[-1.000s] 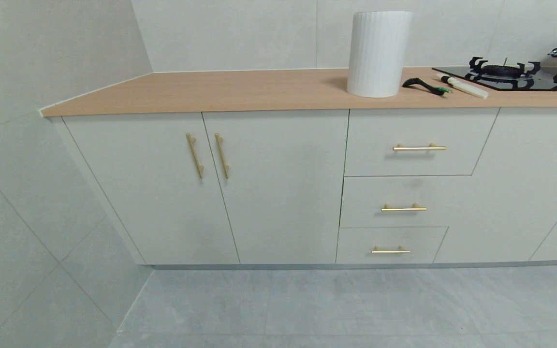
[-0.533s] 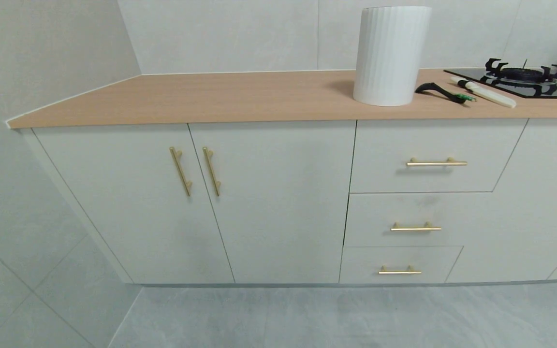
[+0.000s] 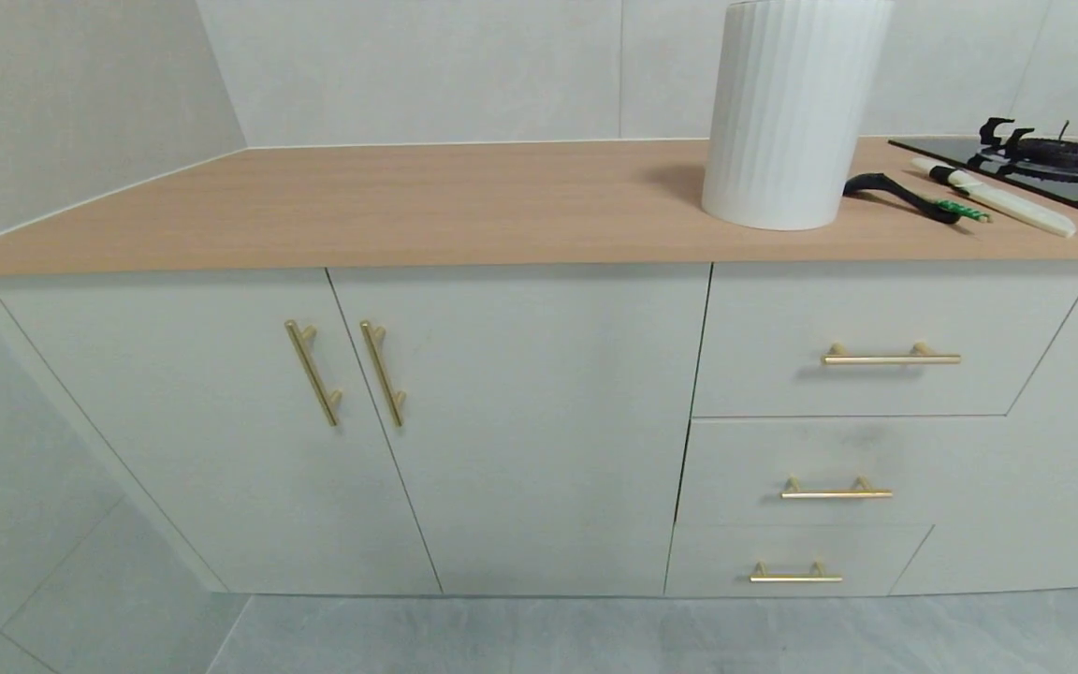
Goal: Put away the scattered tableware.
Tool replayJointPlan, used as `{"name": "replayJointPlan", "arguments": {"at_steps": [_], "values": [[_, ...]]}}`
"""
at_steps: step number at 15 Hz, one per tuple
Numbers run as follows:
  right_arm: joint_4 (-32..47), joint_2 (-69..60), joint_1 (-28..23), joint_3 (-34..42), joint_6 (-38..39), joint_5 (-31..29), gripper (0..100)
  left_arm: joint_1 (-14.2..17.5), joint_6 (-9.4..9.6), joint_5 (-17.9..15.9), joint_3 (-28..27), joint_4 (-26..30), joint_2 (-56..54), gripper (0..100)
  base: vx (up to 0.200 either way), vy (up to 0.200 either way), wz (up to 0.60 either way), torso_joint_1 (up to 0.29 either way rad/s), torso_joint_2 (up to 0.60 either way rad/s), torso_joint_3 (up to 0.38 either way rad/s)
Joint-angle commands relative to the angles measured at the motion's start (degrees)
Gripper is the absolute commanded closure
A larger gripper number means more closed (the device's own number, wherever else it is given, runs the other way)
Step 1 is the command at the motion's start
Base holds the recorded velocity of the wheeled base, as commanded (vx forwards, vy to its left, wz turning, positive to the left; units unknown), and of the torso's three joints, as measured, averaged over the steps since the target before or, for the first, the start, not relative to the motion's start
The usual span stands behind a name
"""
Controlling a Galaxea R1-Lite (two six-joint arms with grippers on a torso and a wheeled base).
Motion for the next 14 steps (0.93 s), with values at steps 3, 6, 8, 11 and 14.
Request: {"name": "replayJointPlan", "arguments": {"at_steps": [3,6,8,11,14], "values": [[-0.01,0.07,-0.01,0.01,-0.02,-0.09,0,0.02,0.95,-0.07,0.00,0.00,0.00,0,0.000,0.000,0.00,0.000,0.00,0.000],[-0.01,0.07,-0.01,0.01,-0.02,-0.09,0,0.02,1.21,-0.07,0.00,0.00,0.00,0,0.000,-0.200,0.00,-0.004,0.00,0.002],[-0.01,0.07,-0.01,0.01,-0.02,-0.09,0,0.02,0.95,-0.07,0.00,0.00,0.00,0,0.000,-0.100,0.00,0.009,0.00,0.001],[-0.01,0.07,-0.01,0.01,-0.02,-0.09,0,0.02,0.33,0.02,0.00,0.00,0.00,0,0.000,0.000,0.00,0.000,0.00,0.000],[-0.01,0.07,-0.01,0.01,-0.02,0.09,0,0.02,0.25,-0.07,0.00,0.00,0.00,0,0.000,0.000,0.00,0.000,0.00,0.000]]}}
